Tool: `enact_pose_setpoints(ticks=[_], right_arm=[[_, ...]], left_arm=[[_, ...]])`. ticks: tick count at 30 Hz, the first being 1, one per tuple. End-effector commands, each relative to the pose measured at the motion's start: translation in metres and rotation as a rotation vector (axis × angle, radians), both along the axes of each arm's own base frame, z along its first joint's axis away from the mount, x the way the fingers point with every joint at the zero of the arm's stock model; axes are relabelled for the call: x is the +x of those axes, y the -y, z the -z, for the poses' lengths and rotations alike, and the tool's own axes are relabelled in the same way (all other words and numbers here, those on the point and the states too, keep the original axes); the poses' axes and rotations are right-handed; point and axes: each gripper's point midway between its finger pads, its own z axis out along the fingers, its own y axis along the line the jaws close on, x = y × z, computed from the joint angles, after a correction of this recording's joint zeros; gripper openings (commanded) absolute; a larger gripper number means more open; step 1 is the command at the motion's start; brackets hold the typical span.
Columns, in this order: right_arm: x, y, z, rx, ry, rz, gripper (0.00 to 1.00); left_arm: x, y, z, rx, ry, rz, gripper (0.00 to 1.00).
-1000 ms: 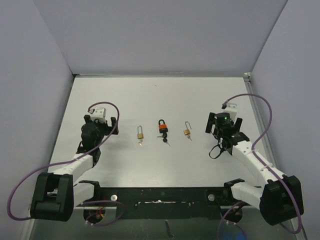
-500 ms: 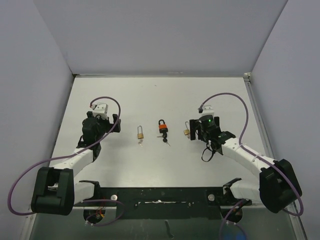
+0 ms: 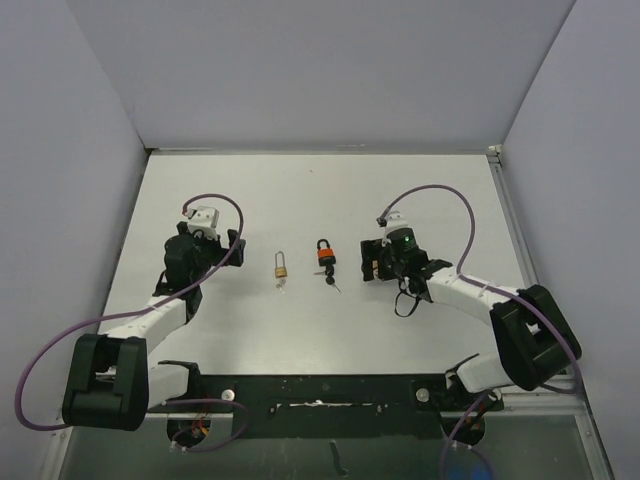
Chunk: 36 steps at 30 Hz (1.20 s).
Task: Lock with the key
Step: Pick up the lock from the center of the board.
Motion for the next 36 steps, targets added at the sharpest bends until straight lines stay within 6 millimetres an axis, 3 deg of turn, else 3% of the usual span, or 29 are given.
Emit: enact_pose_setpoints(ticks=[1,12,22,31,36], right_arm=[[0.016,-0.024,-0.012,0.079,0.070,-0.049,0.81],[0.025,-0.028,0.009,-0.042,0.040,-0.040,0.64],[0.028,-0.025,0.015,-0.159,0.053,-0.006,0.64],[0.031,-0.016,0.004,-0.178,0.092,0.031,0.63],[0.032,-0.018,0.010,-0.177,0.078,0.025,0.63]], left_arm=[[0.005,0.004,-0.024,-0.012,0.085,0.021,0.98],[0.005,0.003,-0.022,-0.009,0.074,0.014,0.98],[0.008,0.008,-0.018,-0.014,0.050,0.044,0.98],[0.009,0.009,-0.017,-0.013,0.048,0.046,0.98],[0.009,0.009,-0.017,-0.012,0.046,0.046,0.98]])
